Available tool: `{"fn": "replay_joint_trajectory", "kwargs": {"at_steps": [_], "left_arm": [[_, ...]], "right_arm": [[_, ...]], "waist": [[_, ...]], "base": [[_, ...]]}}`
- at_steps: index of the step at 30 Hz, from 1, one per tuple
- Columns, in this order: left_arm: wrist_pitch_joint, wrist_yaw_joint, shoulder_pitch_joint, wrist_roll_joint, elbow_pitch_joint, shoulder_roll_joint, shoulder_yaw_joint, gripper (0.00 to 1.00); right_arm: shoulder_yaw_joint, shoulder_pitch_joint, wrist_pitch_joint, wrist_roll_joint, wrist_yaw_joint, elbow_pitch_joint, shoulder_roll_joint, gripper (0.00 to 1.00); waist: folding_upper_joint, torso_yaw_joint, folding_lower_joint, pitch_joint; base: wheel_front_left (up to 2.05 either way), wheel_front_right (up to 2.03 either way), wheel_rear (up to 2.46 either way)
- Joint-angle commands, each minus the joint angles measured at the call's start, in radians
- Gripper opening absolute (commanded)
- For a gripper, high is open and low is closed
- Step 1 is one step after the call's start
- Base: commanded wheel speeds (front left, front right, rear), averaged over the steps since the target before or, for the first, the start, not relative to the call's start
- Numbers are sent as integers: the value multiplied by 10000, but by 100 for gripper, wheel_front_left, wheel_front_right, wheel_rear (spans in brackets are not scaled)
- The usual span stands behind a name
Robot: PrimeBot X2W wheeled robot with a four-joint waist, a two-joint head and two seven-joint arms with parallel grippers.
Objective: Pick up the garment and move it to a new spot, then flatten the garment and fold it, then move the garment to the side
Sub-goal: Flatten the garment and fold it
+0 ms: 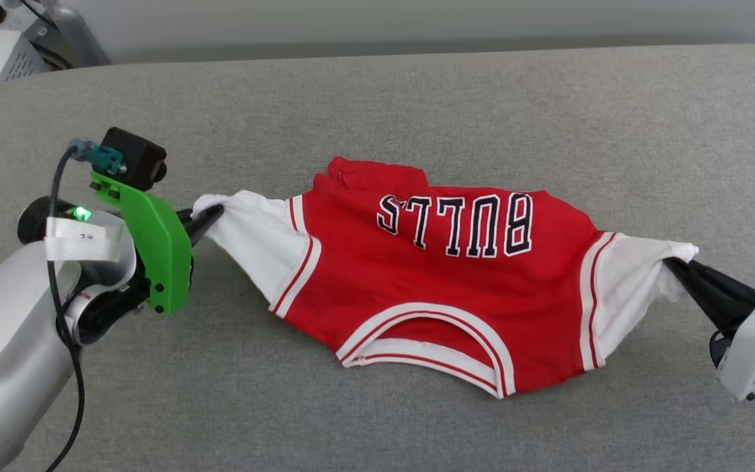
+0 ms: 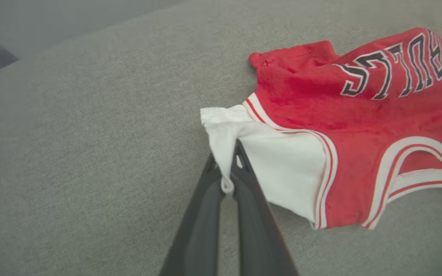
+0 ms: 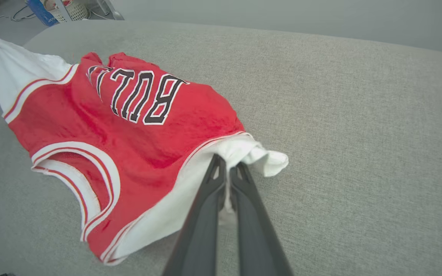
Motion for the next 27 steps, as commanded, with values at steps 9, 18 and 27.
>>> {"fn": "replay_joint_trajectory", "kwargs": {"at_steps": [9,18,27], "left_arm": [[-1129,372,-75,-715,-2979,326,1273,0],[-2036,617,-1301,-511,-3601,-333,2055,0],[-2504,667,-4133,724,-2199,-1400,2192,0]], "right_arm": [[-1464,-933,-551,651,-6,-1096,-288,0],[-1997,-2531,-814,750,-6,-1280,-485,0],[-1327,-5628,-689,242,-6,-328,-503,0]], "waist": [[0,372,0,-927],[0,362,0,-716],[0,227,0,582]], "base": [[0,0,0],[0,0,0],[0,0,0]]}}
